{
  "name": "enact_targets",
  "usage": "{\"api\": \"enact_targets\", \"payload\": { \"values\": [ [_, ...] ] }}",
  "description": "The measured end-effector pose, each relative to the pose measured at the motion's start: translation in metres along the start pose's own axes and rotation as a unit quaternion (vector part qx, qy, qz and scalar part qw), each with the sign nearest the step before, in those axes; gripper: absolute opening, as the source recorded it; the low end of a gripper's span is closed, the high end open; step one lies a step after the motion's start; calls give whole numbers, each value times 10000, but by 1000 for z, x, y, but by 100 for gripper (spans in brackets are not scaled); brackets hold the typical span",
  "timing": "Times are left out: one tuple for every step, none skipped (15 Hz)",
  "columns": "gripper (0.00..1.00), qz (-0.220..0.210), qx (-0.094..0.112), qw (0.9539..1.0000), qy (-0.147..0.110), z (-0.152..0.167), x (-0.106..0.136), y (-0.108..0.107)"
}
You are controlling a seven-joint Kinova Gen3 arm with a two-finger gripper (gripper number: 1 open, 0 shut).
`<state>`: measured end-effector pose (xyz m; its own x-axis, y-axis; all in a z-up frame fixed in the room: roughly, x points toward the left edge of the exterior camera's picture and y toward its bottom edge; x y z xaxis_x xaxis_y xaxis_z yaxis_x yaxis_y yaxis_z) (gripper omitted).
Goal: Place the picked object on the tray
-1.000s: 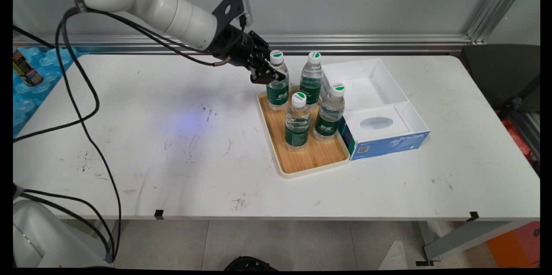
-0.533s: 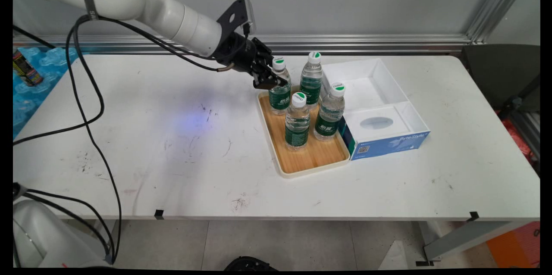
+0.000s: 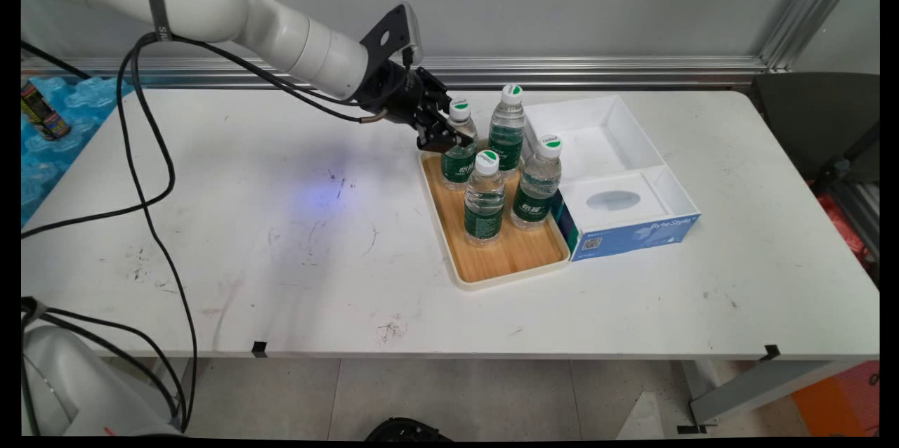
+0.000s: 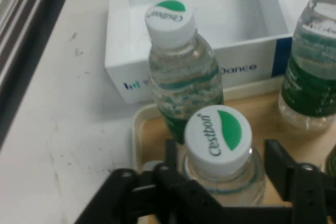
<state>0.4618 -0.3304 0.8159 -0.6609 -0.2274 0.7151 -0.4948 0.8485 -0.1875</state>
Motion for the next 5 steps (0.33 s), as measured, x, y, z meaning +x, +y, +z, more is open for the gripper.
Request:
{"api": "enact_targets", "payload": {
  "values": [
    [100, 3, -7, 10000, -8, 1, -1, 0],
    [100, 7, -4, 10000, -8, 1, -1, 0],
    [100, 12, -6, 10000, -12, 2, -1, 0],
    [100, 23, -13, 10000, -15, 3, -1, 0],
    [100, 33, -12, 10000, -16, 3, 0, 1]
  ]
}}
